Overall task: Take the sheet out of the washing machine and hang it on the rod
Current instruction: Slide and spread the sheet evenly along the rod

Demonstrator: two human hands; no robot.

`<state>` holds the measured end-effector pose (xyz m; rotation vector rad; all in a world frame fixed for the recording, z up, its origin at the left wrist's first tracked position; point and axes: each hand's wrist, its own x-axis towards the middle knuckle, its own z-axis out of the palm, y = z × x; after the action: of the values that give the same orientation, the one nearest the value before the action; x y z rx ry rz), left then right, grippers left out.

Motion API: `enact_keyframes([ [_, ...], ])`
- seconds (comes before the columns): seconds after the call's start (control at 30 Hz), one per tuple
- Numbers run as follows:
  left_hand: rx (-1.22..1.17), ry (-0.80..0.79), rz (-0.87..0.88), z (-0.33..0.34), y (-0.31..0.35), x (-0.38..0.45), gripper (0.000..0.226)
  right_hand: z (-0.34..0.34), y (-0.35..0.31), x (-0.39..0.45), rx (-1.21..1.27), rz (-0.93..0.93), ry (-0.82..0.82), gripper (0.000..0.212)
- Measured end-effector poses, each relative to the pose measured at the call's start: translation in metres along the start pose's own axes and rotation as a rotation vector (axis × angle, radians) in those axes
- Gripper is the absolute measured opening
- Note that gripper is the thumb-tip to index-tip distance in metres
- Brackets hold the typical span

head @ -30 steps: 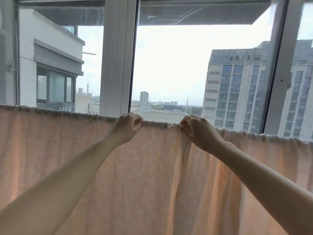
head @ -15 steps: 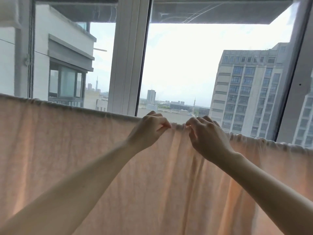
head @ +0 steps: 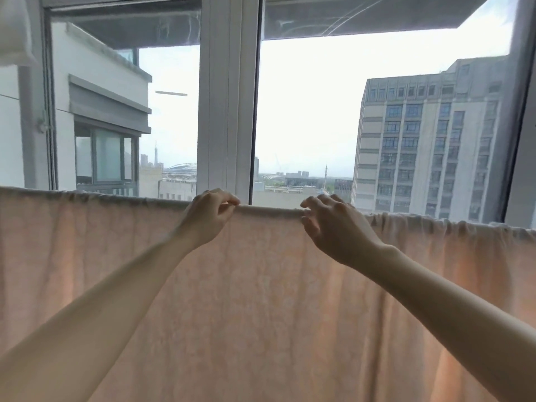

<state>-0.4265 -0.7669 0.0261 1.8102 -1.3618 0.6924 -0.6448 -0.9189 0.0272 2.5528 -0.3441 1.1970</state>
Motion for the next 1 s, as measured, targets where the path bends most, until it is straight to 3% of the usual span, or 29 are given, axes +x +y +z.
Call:
enact_keyframes([
  [0.23, -0.009, -0.052, 0.022, -0.025, -0.068, 0.001, 0.026, 0.032, -0.051, 0.032, 0.001, 0.052, 0.010, 0.025],
  [0.33, -0.062, 0.001, 0.091, -0.032, -0.079, 0.002, 0.021, 0.042, -0.066, 0.039, -0.012, 0.092, 0.038, 0.021],
  [0.47, -0.080, 0.070, 0.181, -0.034, -0.076, 0.002, 0.010, 0.052, -0.075, 0.043, 0.022, 0.146, 0.118, 0.015],
  [0.73, -0.177, 0.120, 0.093, -0.028, -0.054, -0.002, 0.012, 0.045, -0.080, 0.044, 0.064, 0.260, 0.138, 0.009],
  [0.87, -0.391, 0.306, 0.014, -0.033, -0.043, -0.004, 0.010, 0.024, -0.084, 0.045, 0.314, 0.306, 0.409, 0.010],
  [0.93, -0.384, 0.328, 0.085, -0.035, -0.040, -0.008, 0.008, 0.020, -0.082, 0.037, 0.303, 0.254, 0.455, 0.008],
  [1.0, -0.252, 0.217, 0.202, -0.031, -0.041, -0.014, 0.007, 0.028, -0.077, 0.024, 0.235, 0.184, 0.366, 0.006],
])
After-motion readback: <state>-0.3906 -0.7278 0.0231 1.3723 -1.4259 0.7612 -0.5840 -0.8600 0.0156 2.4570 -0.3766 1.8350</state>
